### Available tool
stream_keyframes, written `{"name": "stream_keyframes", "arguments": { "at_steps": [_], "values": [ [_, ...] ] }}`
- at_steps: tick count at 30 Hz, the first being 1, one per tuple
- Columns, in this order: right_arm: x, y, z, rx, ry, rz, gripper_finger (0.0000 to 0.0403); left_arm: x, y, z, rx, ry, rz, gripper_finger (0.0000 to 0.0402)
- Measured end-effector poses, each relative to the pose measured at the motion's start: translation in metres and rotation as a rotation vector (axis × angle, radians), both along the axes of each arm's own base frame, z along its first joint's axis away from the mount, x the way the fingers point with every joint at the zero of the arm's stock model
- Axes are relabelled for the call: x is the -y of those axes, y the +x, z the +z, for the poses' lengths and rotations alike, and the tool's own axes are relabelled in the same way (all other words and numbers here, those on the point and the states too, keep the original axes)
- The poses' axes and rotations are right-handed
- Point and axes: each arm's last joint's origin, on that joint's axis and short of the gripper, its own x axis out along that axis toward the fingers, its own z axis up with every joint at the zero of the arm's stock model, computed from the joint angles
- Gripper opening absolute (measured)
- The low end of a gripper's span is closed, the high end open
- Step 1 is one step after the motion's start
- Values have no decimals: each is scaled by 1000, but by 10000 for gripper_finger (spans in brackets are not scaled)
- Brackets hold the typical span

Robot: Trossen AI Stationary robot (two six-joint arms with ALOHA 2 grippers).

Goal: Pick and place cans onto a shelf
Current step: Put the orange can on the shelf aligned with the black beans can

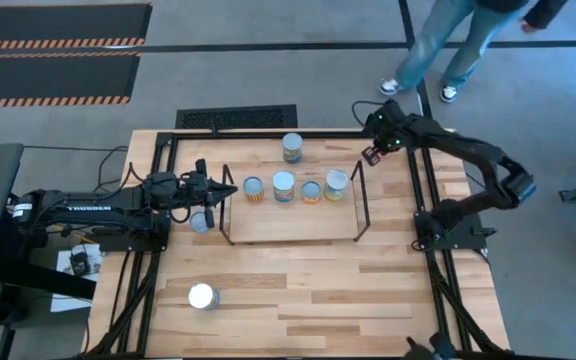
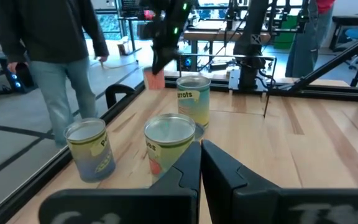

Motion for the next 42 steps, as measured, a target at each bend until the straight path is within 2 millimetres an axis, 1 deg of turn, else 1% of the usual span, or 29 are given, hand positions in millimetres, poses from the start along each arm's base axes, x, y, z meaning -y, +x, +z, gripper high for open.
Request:
{"name": "stream_keyframes", "arguments": {
  "at_steps": [3,5,8,11,14,16,18,20,25,28,30,33,36,42],
  "values": [
    [-14,3,35,37,-53,6,7,0,0,-1,-8,4,-1,0],
    [-27,4,61,54,-94,5,5,0,0,-2,-18,2,-1,0],
    [-50,7,100,119,-145,35,9,0,0,-2,-26,1,-1,0],
    [-77,14,134,215,-178,104,11,0,0,-2,-26,1,-1,0],
    [-107,28,157,287,-204,202,10,0,0,-2,-28,8,-2,0],
    [-128,40,166,322,-215,282,9,0,0,-2,-28,8,-2,0],
    [-148,56,172,346,-215,368,9,0,0,-2,-28,8,-2,0],
    [-170,74,172,355,-206,460,9,0,0,-2,-28,8,-2,0],
    [-224,126,161,378,-192,669,9,1,0,-2,-27,6,-19,0],
    [-249,154,150,362,-182,757,9,1,0,-2,-27,4,-27,0],
    [-262,171,140,334,-169,790,9,1,0,-2,-27,4,-28,0],
    [-274,195,126,295,-159,818,9,1,0,-3,-28,4,-28,0],
    [-279,218,108,248,-150,826,9,1,0,-3,-30,4,-28,0],
    [-273,257,67,135,-141,837,8,1,0,-3,-33,3,-31,0]
  ]
}}
